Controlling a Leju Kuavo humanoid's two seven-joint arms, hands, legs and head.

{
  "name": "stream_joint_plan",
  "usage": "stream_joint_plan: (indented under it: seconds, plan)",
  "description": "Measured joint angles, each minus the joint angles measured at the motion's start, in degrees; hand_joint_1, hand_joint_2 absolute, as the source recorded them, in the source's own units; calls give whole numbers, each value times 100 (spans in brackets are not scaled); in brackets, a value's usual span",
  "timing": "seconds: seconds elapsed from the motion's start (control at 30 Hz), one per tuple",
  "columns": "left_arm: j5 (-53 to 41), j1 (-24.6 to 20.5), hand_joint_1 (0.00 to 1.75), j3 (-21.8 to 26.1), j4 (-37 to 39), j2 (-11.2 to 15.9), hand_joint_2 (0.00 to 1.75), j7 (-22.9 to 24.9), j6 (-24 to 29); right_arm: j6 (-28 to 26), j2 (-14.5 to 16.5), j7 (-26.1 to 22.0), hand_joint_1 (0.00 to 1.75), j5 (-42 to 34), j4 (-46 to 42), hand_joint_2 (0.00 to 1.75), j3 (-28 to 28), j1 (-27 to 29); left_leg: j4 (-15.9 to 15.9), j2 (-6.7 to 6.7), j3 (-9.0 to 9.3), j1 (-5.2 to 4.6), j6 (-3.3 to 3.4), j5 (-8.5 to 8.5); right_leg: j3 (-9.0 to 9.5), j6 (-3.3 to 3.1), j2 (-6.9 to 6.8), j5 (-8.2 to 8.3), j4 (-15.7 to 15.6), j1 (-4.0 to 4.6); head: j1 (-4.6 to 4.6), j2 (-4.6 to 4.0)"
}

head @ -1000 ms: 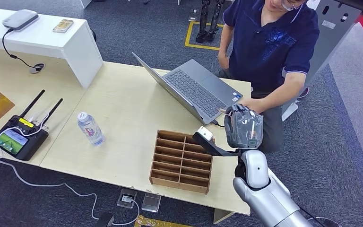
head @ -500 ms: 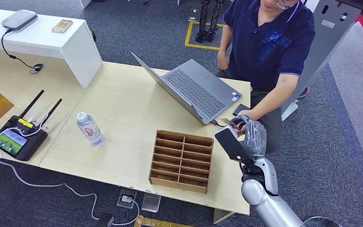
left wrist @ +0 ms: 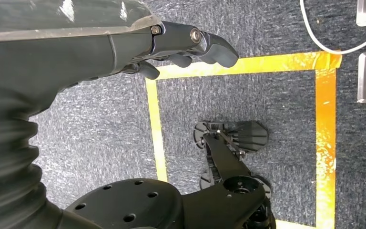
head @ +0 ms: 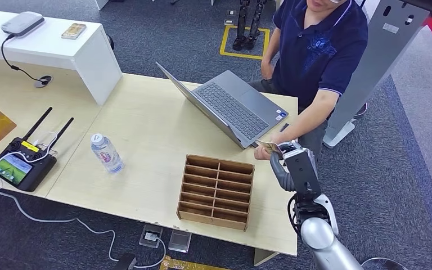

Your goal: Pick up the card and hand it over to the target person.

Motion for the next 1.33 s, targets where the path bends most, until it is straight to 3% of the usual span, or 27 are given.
stream_joint_plan:
  seconds: [0.27,0.4,0.5,0.67,0.87,1.07,1.33]
  plan:
    - [-71,1,0,-49,-33,47,175,-92,-231,-18,69,81,143,308,22,175,190,-44,-2,9,0,0,2,-1,0,1,8,2,-3,0,0,0]
    - [-83,-6,0,-56,-13,77,0,-35,-378,33,124,74,0,319,56,175,208,-59,-4,10,2,1,-1,-3,2,-1,10,0,-2,1,0,0]
    - [1,3,0,79,8,68,0,-70,-277,172,165,36,0,169,33,175,176,-36,-4,8,1,1,-1,-2,2,-1,8,0,-2,1,0,0]
    - [-11,5,0,93,15,73,0,-15,-150,1046,193,-401,0,-1446,-242,175,-32,130,-1,7,-5,1,0,1,-4,0,7,3,1,1,0,0]
    - [45,10,0,156,-1,45,0,-4,-39,1508,-103,-490,0,-2680,-644,175,-5,255,-1,1,-6,0,1,0,0,1,0,0,0,0,0,0]
    - [115,14,0,243,-1,11,0,83,74,1637,-548,-380,0,-3169,-997,175,24,555,-1,-12,-4,0,2,1,5,2,-13,-2,-3,0,0,0]
    - [172,12,0,306,-20,-9,0,206,256,1583,-1082,-153,0,-3241,-1338,175,-26,941,1,-24,-3,0,4,1,9,4,-25,-4,-6,0,0,0]
